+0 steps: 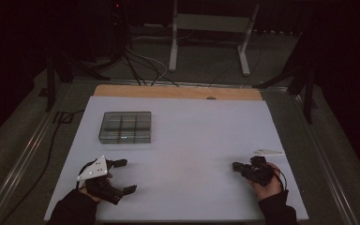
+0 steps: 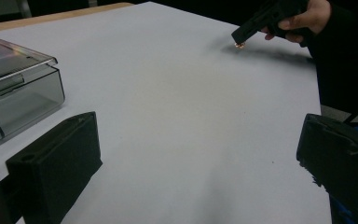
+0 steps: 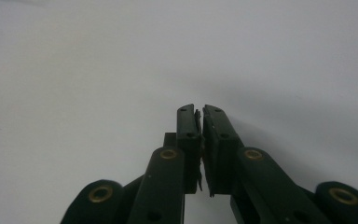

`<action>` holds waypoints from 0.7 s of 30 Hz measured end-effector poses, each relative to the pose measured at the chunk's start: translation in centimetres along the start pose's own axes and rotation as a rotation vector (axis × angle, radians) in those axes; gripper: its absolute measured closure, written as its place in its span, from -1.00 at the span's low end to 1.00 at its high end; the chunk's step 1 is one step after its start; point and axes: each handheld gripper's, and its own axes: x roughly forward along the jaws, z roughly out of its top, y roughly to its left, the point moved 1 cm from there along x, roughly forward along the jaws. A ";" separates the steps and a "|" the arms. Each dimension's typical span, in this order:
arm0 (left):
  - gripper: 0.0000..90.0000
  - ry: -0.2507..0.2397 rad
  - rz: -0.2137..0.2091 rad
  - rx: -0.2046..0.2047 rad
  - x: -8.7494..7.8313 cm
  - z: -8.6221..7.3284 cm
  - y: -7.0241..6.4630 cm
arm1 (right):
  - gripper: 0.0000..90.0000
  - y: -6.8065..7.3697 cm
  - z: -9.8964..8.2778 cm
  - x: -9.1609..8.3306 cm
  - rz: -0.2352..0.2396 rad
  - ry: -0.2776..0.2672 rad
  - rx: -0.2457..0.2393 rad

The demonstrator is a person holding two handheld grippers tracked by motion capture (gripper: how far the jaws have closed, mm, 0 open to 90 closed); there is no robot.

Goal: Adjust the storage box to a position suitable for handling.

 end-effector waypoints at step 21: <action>-0.97 0.003 -0.003 0.000 0.0 0.0 0.0 | 0.63 -1.8 -1.5 -0.5 -0.034 0.022 0.040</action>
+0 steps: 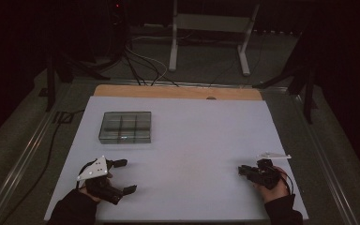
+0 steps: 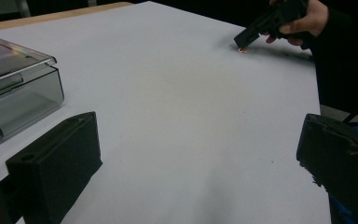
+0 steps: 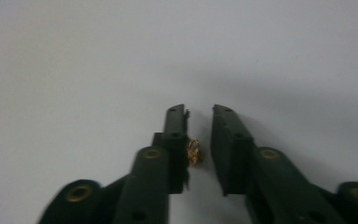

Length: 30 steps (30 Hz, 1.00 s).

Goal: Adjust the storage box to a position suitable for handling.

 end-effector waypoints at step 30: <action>-0.97 0.013 0.030 -0.039 -1.3 3.2 4.6 | -0.90 3.9 1.2 -2.2 0.206 -0.252 -0.096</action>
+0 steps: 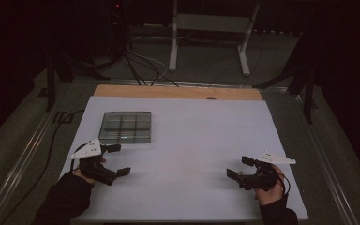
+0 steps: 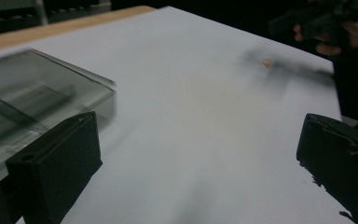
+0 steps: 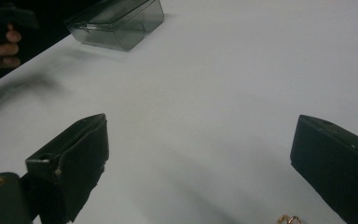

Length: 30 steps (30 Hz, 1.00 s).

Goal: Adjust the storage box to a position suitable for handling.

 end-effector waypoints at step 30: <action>-0.73 -0.058 0.278 -0.047 -2.8 4.5 11.5 | -0.93 -0.2 -0.1 0.2 0.027 -0.065 -0.044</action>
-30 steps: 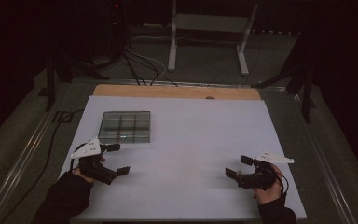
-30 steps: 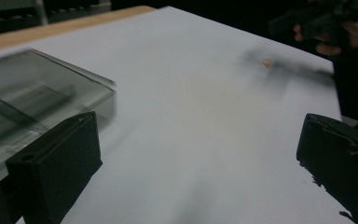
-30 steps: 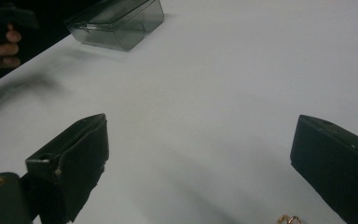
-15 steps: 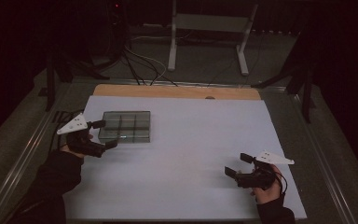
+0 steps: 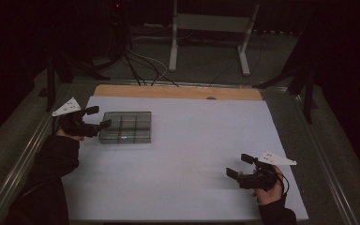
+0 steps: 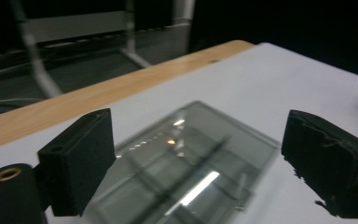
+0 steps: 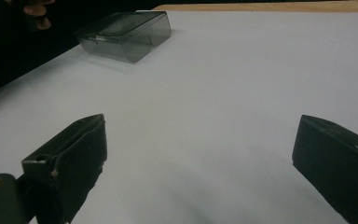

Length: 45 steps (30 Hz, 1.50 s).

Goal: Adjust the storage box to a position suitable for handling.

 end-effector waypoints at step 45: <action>1.00 0.365 0.200 -0.106 5.7 -5.6 7.0 | -0.92 -0.6 -0.1 -0.2 -0.006 -0.003 0.003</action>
